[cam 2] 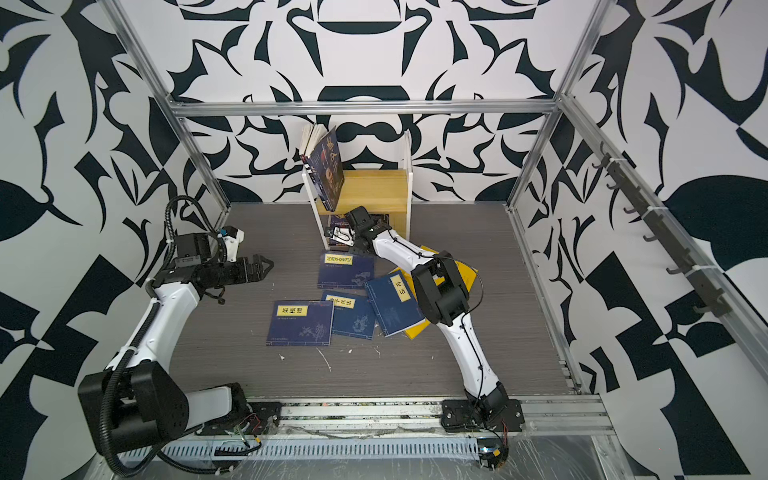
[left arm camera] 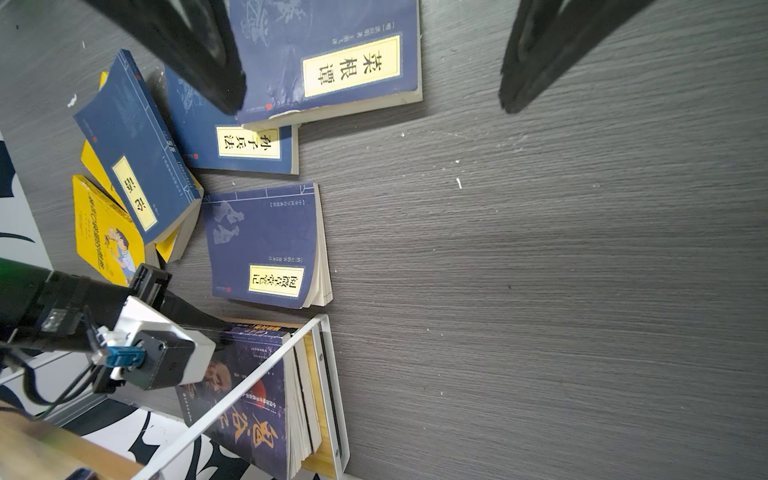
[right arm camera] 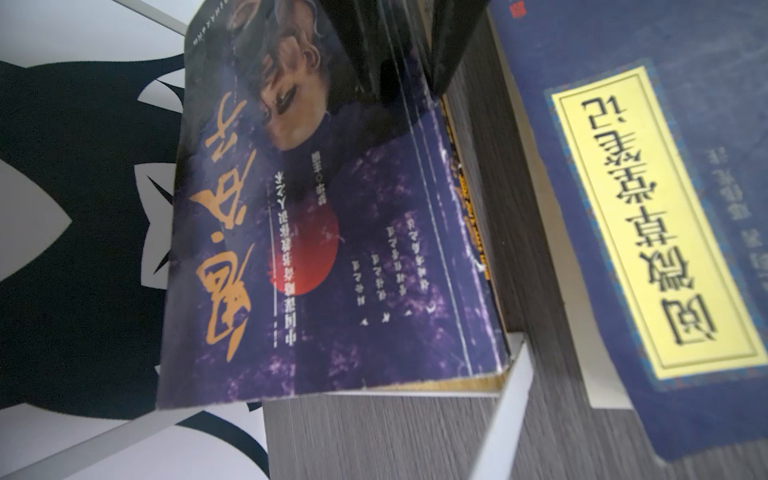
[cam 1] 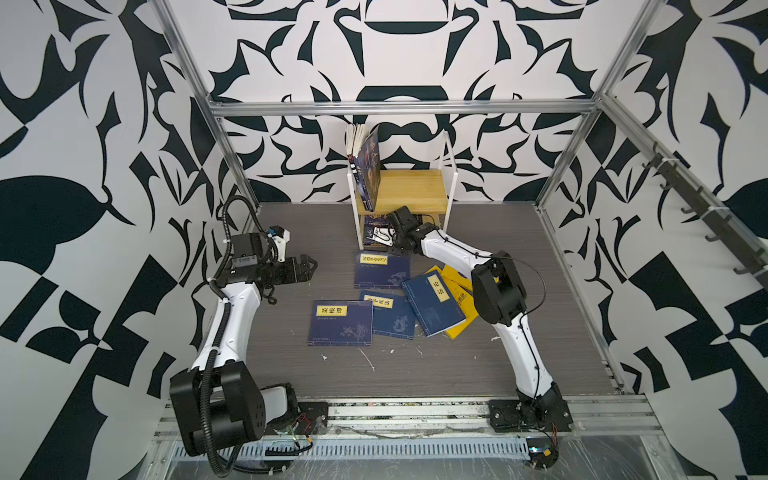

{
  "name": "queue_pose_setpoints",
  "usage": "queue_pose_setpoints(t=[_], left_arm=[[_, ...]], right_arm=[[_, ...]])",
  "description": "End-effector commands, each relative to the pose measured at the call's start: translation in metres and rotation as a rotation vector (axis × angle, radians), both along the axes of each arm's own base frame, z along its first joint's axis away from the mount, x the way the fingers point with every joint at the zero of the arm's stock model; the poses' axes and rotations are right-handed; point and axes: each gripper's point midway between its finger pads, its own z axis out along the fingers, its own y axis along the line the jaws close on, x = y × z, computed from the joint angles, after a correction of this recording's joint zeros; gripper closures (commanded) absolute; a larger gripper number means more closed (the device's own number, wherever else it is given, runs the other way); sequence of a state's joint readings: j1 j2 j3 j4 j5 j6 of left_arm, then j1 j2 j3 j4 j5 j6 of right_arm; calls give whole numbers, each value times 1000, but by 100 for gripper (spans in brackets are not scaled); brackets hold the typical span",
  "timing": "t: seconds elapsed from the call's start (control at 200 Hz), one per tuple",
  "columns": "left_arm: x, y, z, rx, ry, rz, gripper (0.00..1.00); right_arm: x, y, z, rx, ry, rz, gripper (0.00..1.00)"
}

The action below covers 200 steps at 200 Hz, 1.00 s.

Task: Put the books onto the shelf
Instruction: 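Open the right gripper and withdraw it from the shelf, then reach the right gripper to the blue book on the yellow books while left gripper approaches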

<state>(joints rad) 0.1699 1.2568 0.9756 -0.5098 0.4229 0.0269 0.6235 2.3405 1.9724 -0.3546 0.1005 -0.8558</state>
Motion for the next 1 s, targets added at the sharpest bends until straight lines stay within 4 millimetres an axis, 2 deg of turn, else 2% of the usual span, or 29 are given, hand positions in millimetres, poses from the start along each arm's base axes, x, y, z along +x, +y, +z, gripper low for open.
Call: queue_pose_setpoints(t=[0.0,0.18,0.4,0.535,0.745,0.85,0.88,0.995], left_arm=[[-5,-3,6,-2,-6,-14,1],[-5,-3,6,-1,-6,-14,0],[-5,-6,6,-10,-8,-29,0],[-6,-11,7,-33,-10,-57,0],[-6,-30,8,-109,11,-101,1],[-8,-47,17,-162,8,-139,0],[-5,-51,8,-172,43,-147,0],[-6,-71,2,-163,68,-201,0]], right_arm=[[6,12,24,58,-41,0,77],[2,9,36,61,-43,-2,75],[-18,0,75,146,-29,-46,65],[-44,-15,87,210,17,-108,57],[-84,-49,99,334,74,-278,33],[-105,-60,100,439,123,-367,30],[-111,-62,99,477,132,-392,29],[-130,-79,94,605,166,-528,28]])
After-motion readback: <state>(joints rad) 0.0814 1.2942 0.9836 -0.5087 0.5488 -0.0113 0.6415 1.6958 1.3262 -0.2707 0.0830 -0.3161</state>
